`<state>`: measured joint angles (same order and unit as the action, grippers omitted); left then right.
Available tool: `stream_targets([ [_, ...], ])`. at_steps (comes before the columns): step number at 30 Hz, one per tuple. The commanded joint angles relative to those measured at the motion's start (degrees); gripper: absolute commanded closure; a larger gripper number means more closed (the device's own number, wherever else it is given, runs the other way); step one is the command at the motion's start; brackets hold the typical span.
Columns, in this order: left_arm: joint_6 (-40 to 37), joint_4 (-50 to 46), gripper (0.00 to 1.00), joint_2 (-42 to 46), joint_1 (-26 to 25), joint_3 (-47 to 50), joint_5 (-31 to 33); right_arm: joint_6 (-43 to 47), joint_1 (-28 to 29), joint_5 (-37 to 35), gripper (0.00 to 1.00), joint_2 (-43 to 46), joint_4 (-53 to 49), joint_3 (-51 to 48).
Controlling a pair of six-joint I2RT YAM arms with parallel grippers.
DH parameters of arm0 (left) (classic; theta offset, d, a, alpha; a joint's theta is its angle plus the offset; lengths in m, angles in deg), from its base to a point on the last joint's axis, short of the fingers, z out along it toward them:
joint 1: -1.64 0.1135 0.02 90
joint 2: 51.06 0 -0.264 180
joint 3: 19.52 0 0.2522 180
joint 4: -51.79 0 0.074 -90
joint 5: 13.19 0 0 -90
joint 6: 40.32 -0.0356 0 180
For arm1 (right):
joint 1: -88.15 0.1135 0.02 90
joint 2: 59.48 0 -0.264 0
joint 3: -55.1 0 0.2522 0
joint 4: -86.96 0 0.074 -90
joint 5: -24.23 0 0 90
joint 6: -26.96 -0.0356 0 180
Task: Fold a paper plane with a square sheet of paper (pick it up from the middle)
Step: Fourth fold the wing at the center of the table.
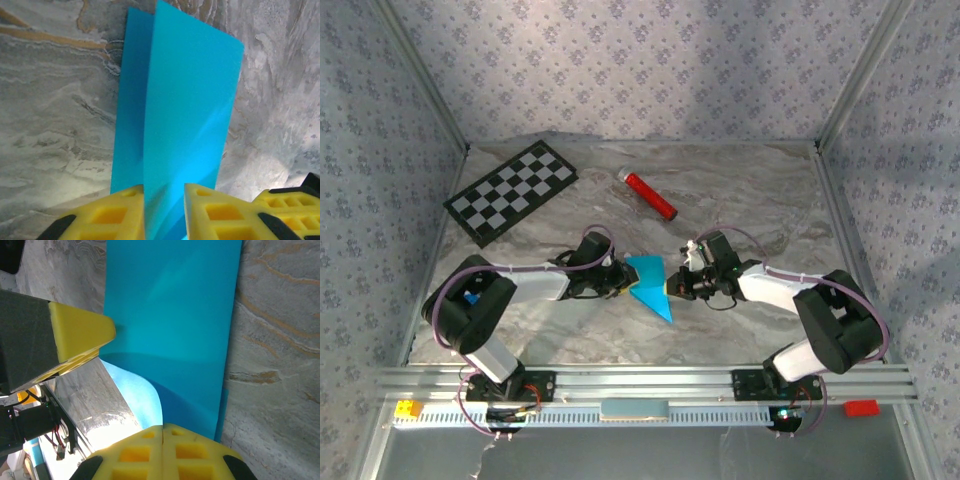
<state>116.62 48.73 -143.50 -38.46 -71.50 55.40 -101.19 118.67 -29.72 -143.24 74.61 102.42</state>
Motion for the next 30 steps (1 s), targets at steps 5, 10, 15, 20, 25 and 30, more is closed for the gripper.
stream_targets([
  [5, 1.78, 2.85, 0.90, 0.39, 0.52, -0.03, 0.34, 1.27, -0.55, -1.52, 0.90, 1.06, -3.08, -0.11],
  [10, 4.29, 3.10, 0.98, 2.86, 0.06, 1.44, 3.66, 4.35, 0.44, -6.99, 0.72, 2.33, -8.89, 1.71],
  [15, 7.79, 2.17, 1.00, 6.76, -1.65, 3.44, 9.75, 5.87, 2.58, -16.78, 0.58, 7.99, -12.80, 1.78],
  [20, 9.68, 0.48, 1.00, 9.62, -3.56, 3.95, 14.02, 9.92, 8.96, -24.89, 0.57, 14.76, -7.65, -1.26],
  [25, 10.83, -0.82, 1.00, 10.33, -4.99, 3.51, 16.20, 25.00, 26.50, -45.21, 0.56, 20.72, 5.23, -7.98],
  [30, 11.07, -0.78, 1.00, 10.63, -5.26, 3.35, 16.56, 31.29, 32.53, -53.37, 0.55, 17.18, 8.19, -8.27],
])
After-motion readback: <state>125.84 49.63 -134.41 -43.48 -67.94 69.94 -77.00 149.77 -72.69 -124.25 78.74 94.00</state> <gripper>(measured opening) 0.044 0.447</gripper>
